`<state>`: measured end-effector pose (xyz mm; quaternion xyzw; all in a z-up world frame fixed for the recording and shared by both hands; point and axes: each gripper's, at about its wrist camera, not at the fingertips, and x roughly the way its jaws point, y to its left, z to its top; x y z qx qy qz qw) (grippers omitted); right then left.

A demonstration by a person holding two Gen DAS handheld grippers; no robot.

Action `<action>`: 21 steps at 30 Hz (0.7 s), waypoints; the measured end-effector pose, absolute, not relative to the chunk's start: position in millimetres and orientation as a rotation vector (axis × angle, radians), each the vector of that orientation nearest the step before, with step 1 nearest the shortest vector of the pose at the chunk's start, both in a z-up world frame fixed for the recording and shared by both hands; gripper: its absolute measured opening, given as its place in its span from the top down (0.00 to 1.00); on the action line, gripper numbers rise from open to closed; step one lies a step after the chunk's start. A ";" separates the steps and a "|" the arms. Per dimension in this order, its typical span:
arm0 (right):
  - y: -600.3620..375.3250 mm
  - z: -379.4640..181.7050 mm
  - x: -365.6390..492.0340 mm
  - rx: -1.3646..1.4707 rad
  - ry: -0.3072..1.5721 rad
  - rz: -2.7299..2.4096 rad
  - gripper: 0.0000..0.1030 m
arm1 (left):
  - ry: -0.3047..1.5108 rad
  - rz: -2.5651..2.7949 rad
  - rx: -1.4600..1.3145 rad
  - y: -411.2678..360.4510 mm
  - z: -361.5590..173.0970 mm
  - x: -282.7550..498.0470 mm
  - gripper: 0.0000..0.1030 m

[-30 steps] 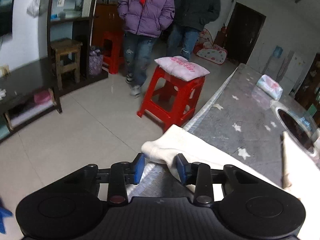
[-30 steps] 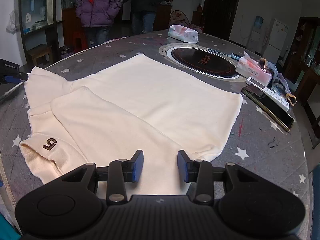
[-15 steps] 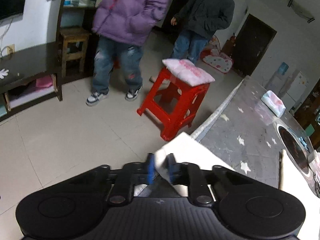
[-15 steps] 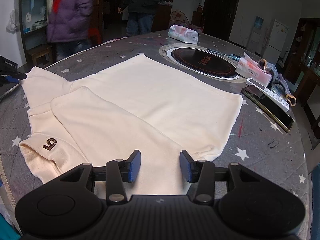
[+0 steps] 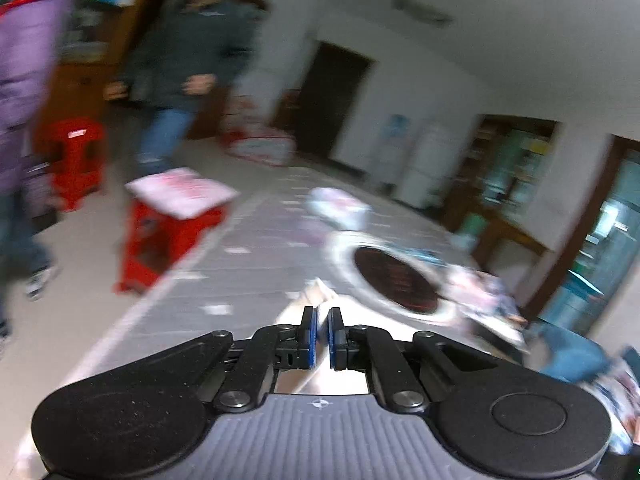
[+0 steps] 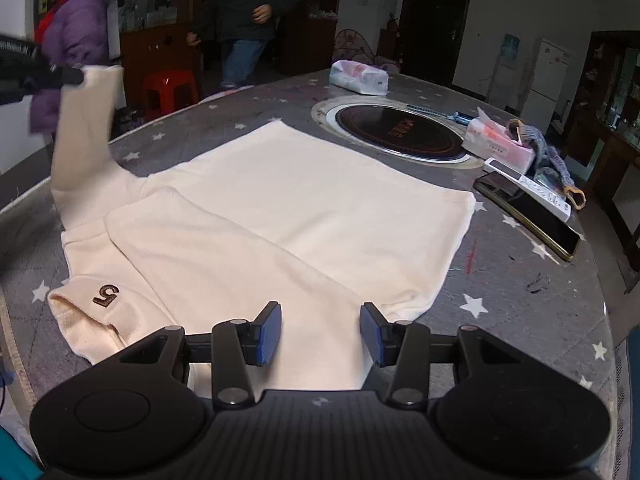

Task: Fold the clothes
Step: 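Grasp the sleeve with the printed cuff using the left gripper and lift it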

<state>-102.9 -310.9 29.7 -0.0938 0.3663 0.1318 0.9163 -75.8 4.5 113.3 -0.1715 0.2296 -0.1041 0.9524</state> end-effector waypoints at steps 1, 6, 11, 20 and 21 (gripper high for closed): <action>-312.4 30.6 -104.1 -0.184 0.751 0.271 0.57 | 0.462 -0.257 -0.338 -9.3 115.5 -77.2 0.94; -320.0 34.4 -109.8 -0.139 0.742 0.269 0.57 | 0.491 -0.430 -0.298 -71.4 112.5 -77.6 0.94; -327.7 35.1 -113.4 -0.110 0.750 0.261 0.58 | 0.581 -0.565 -0.223 -117.0 93.4 -76.7 0.90; -340.0 39.3 -118.9 -0.040 0.750 0.260 0.61 | 0.645 -0.539 -0.063 -100.3 60.9 -93.8 0.68; -339.1 39.4 -118.8 -0.035 0.750 0.268 0.65 | 0.638 -0.519 -0.052 -92.6 58.6 -95.5 0.64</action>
